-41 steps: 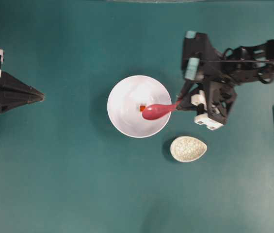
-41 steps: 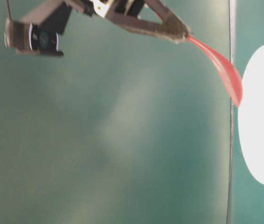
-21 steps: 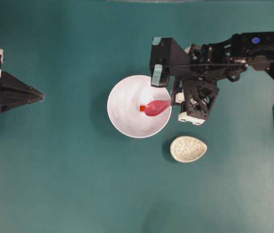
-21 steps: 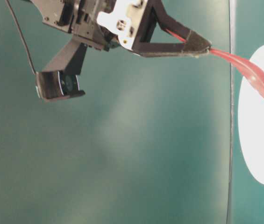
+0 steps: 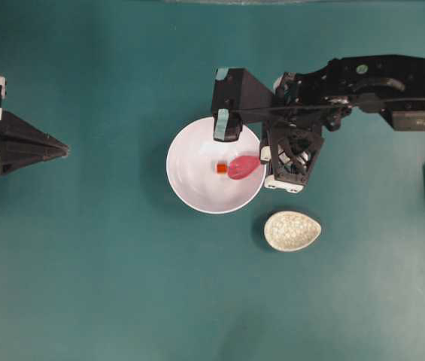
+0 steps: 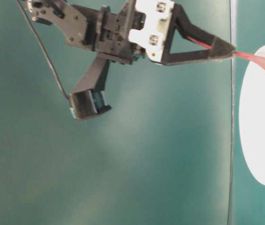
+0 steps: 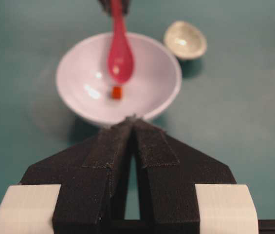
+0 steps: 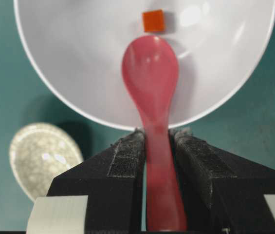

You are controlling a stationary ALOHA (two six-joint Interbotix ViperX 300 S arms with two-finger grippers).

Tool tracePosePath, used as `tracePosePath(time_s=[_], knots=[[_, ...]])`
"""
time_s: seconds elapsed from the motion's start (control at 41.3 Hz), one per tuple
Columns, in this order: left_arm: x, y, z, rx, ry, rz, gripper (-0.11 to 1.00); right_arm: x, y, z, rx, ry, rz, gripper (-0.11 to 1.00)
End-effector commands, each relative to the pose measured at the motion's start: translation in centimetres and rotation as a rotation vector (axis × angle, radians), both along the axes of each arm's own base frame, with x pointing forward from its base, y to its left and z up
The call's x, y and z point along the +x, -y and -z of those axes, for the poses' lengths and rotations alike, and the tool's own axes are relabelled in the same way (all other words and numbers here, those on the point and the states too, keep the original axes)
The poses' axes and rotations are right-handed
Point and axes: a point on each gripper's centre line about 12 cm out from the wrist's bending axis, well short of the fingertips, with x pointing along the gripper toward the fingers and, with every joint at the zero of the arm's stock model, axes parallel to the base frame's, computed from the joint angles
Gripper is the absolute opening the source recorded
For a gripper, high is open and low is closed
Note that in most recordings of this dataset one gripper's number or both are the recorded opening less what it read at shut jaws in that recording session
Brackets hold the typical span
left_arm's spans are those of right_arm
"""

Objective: Grip the spoon and scoop the red block from the bowl with right arm.
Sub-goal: 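Lower the spoon into the bowl behind the red cube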

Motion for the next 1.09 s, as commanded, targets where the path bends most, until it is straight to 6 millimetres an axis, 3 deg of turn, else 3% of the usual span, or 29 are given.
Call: tracePosePath(time_s=[0.0, 0.29, 0.605, 0.823, 1.065], knots=[[0.3, -0.1, -0.8, 0.005, 0.025, -0.002, 0.00, 0.5, 0.2, -1.0, -0.013, 0.035, -0.002, 0.25], [0.3, 0.0, -0.8, 0.009, 0.023, 0.001, 0.00, 2.3, 0.5, -0.2, -0.028, 0.087, 0.005, 0.25], [0.3, -0.1, -0.8, 0.009, 0.023, -0.001, 0.00, 5.6, 0.1, -1.4, -0.041, 0.185, -0.005, 0.25], [0.3, -0.1, -0.8, 0.006, 0.025, -0.002, 0.00, 5.5, -1.0, -1.2, -0.035, 0.145, -0.040, 0.25], [0.3, 0.0, -0.8, 0.006, 0.023, 0.000, 0.00, 5.1, -0.5, -1.9, -0.070, 0.129, -0.055, 0.25]])
